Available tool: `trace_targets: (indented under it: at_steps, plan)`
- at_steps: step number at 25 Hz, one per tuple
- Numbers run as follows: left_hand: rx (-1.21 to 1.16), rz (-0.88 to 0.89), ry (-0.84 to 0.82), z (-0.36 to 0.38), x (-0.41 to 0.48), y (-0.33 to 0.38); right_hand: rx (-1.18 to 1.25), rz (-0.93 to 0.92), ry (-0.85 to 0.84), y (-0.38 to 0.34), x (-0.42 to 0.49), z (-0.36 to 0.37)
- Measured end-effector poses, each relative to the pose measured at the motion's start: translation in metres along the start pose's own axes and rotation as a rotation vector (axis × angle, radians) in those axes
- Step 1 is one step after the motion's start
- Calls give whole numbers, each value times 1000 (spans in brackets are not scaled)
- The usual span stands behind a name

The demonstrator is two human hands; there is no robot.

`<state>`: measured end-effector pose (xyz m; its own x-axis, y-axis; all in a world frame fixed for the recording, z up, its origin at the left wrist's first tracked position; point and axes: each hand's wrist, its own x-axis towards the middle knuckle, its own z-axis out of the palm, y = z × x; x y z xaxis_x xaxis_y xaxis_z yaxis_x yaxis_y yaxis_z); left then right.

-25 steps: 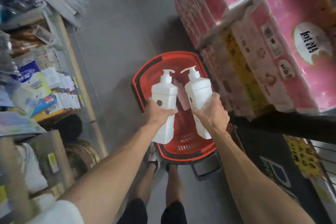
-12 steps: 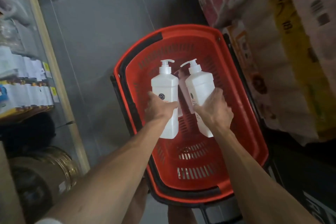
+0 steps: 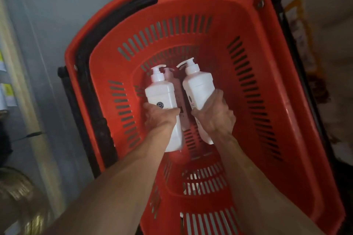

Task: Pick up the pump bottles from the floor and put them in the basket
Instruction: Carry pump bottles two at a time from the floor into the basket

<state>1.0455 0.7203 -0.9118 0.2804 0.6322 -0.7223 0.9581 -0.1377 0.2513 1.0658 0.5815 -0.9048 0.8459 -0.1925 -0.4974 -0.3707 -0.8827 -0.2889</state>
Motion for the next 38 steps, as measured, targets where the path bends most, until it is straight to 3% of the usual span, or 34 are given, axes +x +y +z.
trace_targets:
  at_steps: [15,26,34,38]
  plan:
    - [80,1,21,26,55,8,-57,26,78,-30,41,59]
    - [65,145,119,23,48,-3,-26,34,188,-37,32,75]
    - [52,131,115,23,49,-2,-60,14,100,-36,30,72]
    - [-9,152,118,24,45,-2,-76,-24,-29,-34,32,55]
